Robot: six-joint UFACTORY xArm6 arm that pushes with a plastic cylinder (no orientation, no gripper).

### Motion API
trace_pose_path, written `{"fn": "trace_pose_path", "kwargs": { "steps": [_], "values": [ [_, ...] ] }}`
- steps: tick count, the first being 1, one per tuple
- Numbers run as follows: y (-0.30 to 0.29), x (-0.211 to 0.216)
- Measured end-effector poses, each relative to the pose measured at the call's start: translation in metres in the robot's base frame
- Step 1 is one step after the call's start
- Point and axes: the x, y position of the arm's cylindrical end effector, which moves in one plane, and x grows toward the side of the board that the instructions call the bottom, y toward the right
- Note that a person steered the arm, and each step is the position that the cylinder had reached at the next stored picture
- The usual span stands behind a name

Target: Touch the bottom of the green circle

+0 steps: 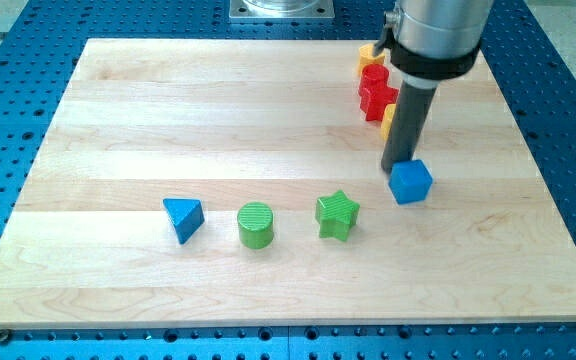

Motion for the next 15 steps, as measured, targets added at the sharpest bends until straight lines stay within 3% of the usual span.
{"fn": "trace_pose_path", "kwargs": {
  "steps": [1,3,4,7,8,9,10,11,12,15],
  "values": [
    [0.003,0.034],
    [0.053,0.026],
    [0.013,0.002],
    [-0.312,-0.006],
    [-0.42,0.016],
    [-0.434,0.07],
    [-0.377,0.129],
    [-0.286,0.143],
    [-0.232,0.123],
    [-0.167,0.11]
  ]
}}
